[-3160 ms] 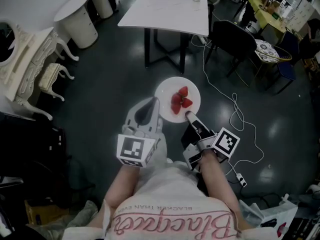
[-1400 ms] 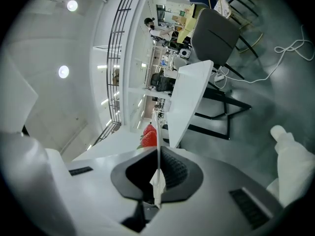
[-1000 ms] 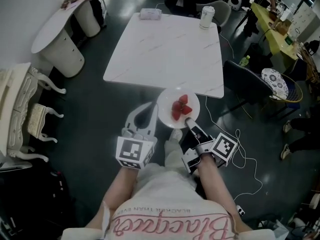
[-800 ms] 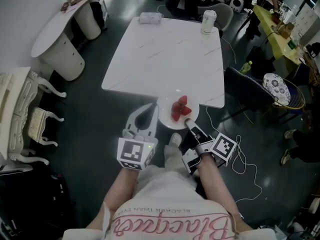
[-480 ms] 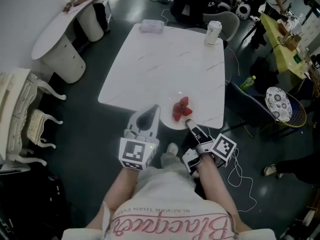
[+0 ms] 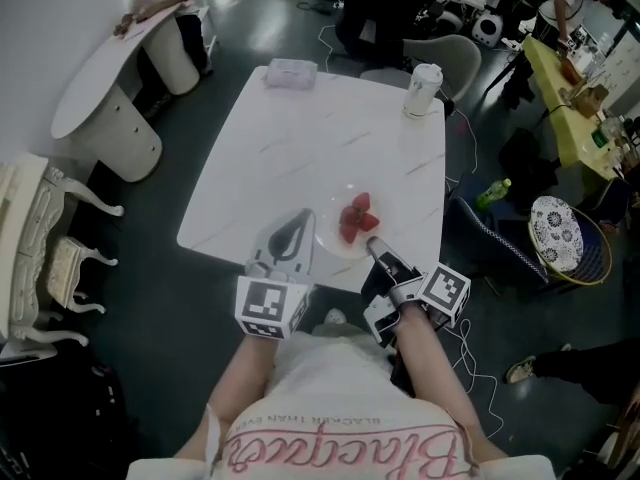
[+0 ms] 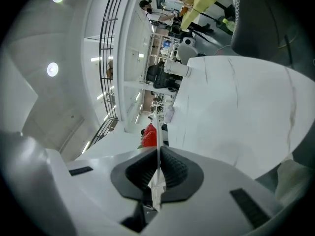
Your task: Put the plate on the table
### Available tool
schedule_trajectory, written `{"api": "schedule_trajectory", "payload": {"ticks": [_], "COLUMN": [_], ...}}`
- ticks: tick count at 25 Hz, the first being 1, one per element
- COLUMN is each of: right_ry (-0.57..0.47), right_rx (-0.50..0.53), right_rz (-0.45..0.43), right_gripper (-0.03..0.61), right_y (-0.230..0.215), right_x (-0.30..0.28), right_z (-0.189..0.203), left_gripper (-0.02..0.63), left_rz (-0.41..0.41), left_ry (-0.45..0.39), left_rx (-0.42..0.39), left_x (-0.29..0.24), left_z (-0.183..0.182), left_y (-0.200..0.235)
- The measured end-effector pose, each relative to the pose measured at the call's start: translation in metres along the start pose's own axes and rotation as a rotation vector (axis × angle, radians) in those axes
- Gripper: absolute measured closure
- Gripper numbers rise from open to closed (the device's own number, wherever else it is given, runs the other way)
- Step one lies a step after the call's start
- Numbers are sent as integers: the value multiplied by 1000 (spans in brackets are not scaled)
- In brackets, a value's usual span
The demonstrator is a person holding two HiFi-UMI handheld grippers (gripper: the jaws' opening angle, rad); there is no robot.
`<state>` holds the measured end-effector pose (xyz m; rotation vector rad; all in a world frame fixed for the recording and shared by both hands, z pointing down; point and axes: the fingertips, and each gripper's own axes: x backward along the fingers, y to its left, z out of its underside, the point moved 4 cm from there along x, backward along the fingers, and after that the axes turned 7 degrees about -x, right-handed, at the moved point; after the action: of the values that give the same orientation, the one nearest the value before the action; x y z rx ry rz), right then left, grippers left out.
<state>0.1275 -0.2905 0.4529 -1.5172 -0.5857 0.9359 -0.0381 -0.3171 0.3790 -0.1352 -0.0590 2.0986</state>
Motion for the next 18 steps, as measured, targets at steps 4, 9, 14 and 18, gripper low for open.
{"api": "schedule_trajectory", "payload": {"ticks": [4, 9, 14, 18], "right_ry": [16, 95, 161, 178], "right_rx": [24, 83, 134, 141], "right_rz": [4, 39, 117, 168], "right_gripper": [566, 566, 566, 566], "right_y": [-1, -13, -32, -48], "right_x": [-24, -52, -75, -94], "right_z": [-26, -44, -47, -50], "left_gripper": [607, 607, 607, 607], "left_rz": [-14, -13, -8, 19], "left_ry": [9, 39, 79, 128], "left_rx": [20, 47, 72, 83], "left_x": [-24, -42, -61, -80], "left_z": [6, 18, 30, 46], "left_y": [10, 22, 40, 52]}}
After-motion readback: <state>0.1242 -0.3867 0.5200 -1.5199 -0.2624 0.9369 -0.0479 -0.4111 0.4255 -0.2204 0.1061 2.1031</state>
